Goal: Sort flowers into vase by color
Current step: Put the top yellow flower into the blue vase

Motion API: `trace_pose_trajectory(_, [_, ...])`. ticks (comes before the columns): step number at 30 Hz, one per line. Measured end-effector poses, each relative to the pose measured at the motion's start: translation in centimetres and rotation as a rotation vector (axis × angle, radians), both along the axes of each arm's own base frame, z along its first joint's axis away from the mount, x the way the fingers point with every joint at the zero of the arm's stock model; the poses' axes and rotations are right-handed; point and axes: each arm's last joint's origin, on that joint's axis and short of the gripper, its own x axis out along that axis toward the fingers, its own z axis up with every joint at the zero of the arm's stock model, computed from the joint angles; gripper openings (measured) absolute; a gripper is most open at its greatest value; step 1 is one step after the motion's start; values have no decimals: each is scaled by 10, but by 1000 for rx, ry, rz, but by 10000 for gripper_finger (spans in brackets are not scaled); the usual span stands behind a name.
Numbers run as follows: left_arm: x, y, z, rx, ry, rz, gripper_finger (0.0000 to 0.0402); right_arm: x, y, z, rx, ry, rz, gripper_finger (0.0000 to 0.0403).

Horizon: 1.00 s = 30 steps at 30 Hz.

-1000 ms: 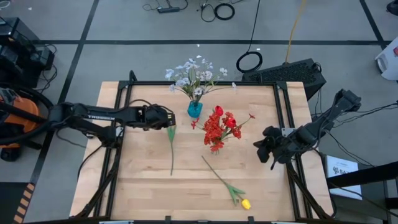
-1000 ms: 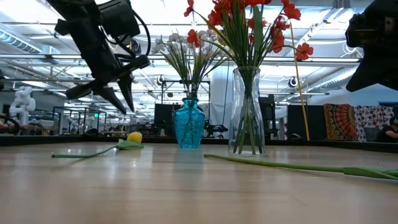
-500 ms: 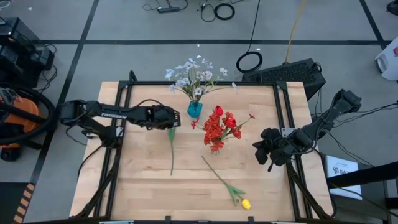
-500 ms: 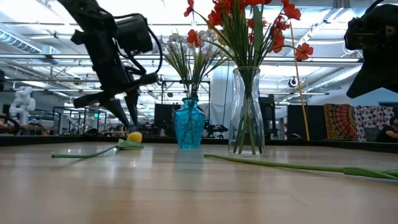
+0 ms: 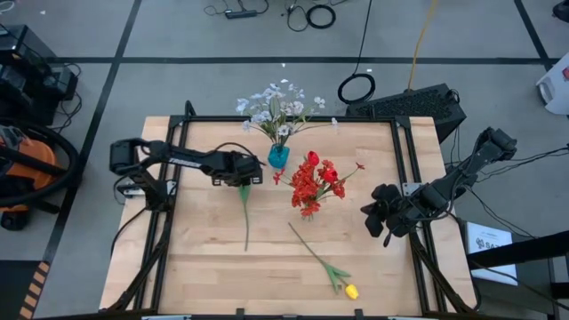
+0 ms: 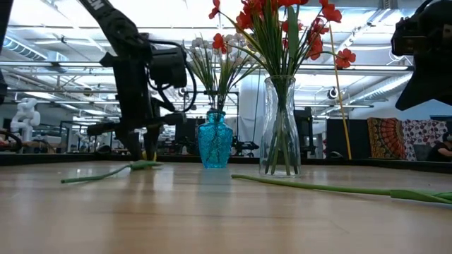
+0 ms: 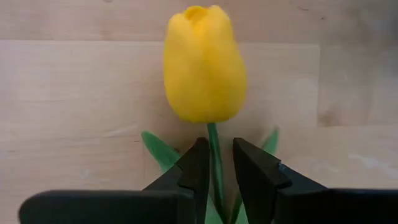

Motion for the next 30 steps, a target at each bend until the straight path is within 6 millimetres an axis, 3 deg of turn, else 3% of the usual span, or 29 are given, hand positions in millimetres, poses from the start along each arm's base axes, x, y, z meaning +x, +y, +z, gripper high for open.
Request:
trace_pose_trajectory(9, [1, 0, -6, 10, 34, -24, 80, 0, 1, 0, 10, 7, 14, 0])
trace_pose_trajectory(15, [-5, -2, -7, -8, 94, -36, 15, 0, 1, 0, 12, 5, 12, 0])
trace_pose_trajectory(20, [-9, -2, 1, -2, 90, -79, 7, 0, 1, 0, 11, 3, 10, 0])
trace_pose_trajectory(23, [-20, -3, 16, 32, 97, -76, 4, 0, 1, 0, 11, 3, 10, 0])
trace_pose_trajectory(25, [-24, -4, 35, 88, 49, -68, 4, 0, 1, 0, 11, 3, 10, 0])
trace_pose_trajectory(28, [-46, -8, 60, 167, 58, -63, 4, 0, 1, 0, 13, 2, 7, 0])
trace_pose_trajectory(30, [-57, -11, 83, 252, -27, -57, 3, 0, 1, 0, 14, 2, 6, 0])
